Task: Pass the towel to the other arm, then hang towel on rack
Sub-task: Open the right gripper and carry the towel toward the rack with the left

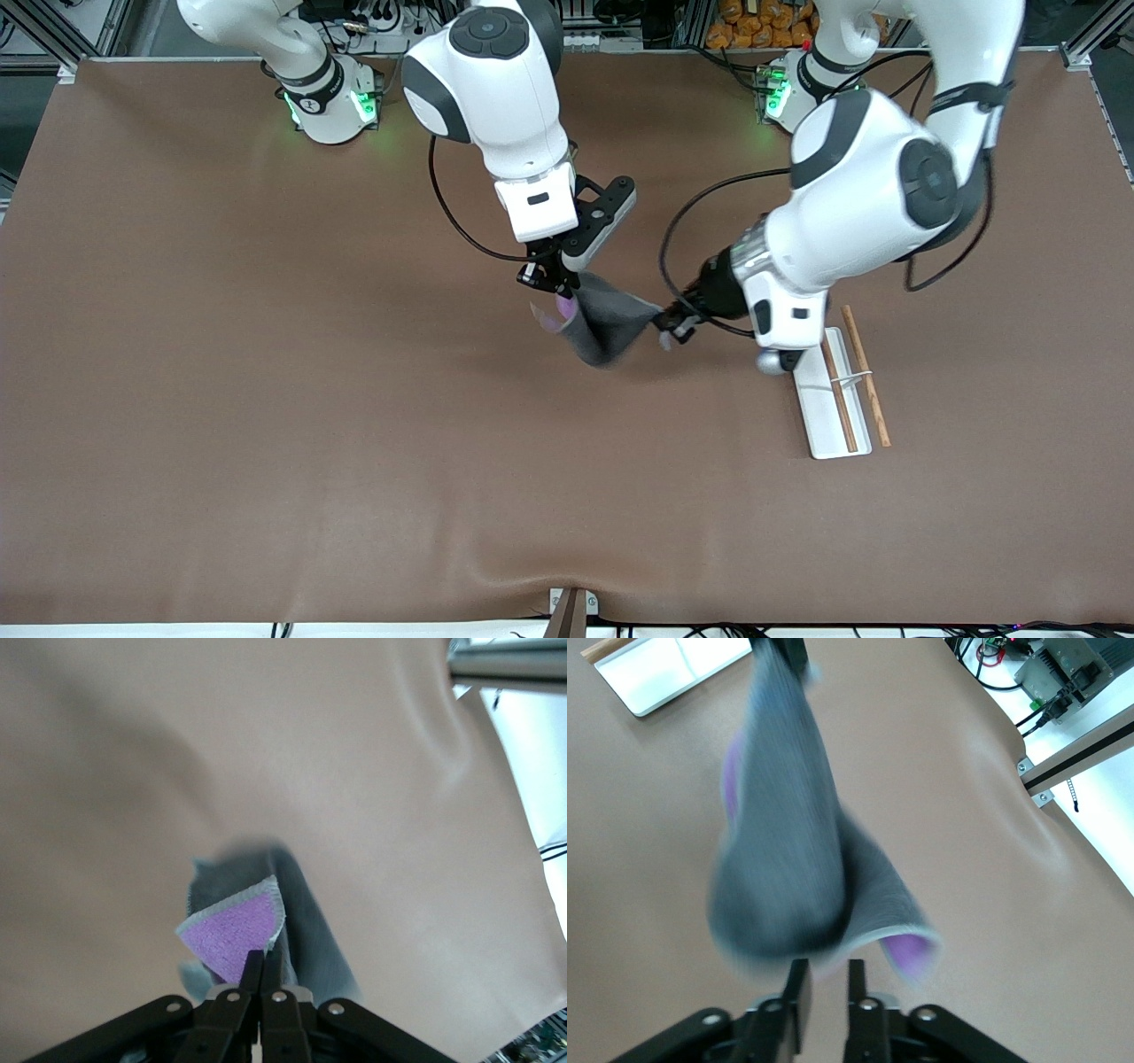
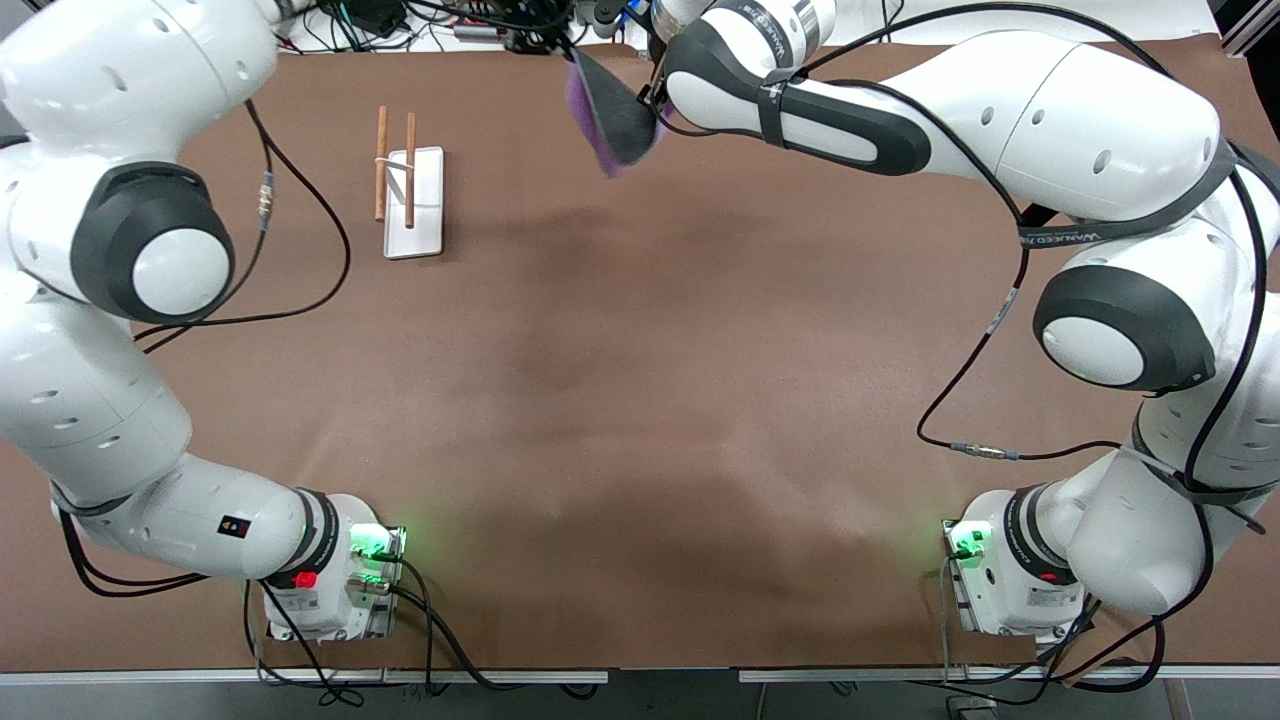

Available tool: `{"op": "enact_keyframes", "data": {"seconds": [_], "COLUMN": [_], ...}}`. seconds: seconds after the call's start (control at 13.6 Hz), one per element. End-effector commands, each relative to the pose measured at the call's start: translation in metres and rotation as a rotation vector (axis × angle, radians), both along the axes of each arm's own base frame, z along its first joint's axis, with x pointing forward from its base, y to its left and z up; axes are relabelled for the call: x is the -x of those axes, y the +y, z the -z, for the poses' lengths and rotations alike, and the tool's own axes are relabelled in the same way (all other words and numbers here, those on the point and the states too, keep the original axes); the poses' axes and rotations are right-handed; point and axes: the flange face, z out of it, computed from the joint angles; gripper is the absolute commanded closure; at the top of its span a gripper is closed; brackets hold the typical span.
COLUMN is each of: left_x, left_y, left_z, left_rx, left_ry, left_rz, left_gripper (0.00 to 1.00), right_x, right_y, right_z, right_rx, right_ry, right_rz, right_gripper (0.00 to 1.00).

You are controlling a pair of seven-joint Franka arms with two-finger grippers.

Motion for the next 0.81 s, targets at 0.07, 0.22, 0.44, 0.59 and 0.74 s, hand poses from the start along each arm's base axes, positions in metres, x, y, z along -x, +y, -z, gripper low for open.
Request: {"op": "enact_keyframes", "data": {"seconds": [0.07,0.22,0.44,0.59,0.74], "left_x": [-0.004,-0.012,-0.025,-0.032,-0.041], "left_y": [0.048,0.081,0.132,0.158,0.184], "left_z": [-0.016,-0.01,0.005,0.019,0.035], "left_rx": [-0.069,-0.084,-0.201,-0.253,-0.272], "left_ry": [-0.05,-0.048,-0.104,-0.117,-0.12], "left_rz": [0.125,0.214,0.437,0.542,0.616], "left_gripper": [1.0,1.0,1.0,1.0,1.0], "right_x": [-0.002,-0.011,-0.05,-0.077,-0.097], "right_y": [-0.002,-0.016,-0.083,-0.138,-0.192], "right_z": [-0.008,-0.014,-0.019,-0.022,-0.021], "right_rx": [-0.009,-0.012,0.035,0.058,0.094], "right_ry": [0.007,0.003,0.061,0.094,0.15], "right_rz": [0.025,0.049,0.172,0.262,0.348], "right_gripper": [0.0,0.0,0.0,0.0,0.0]}}
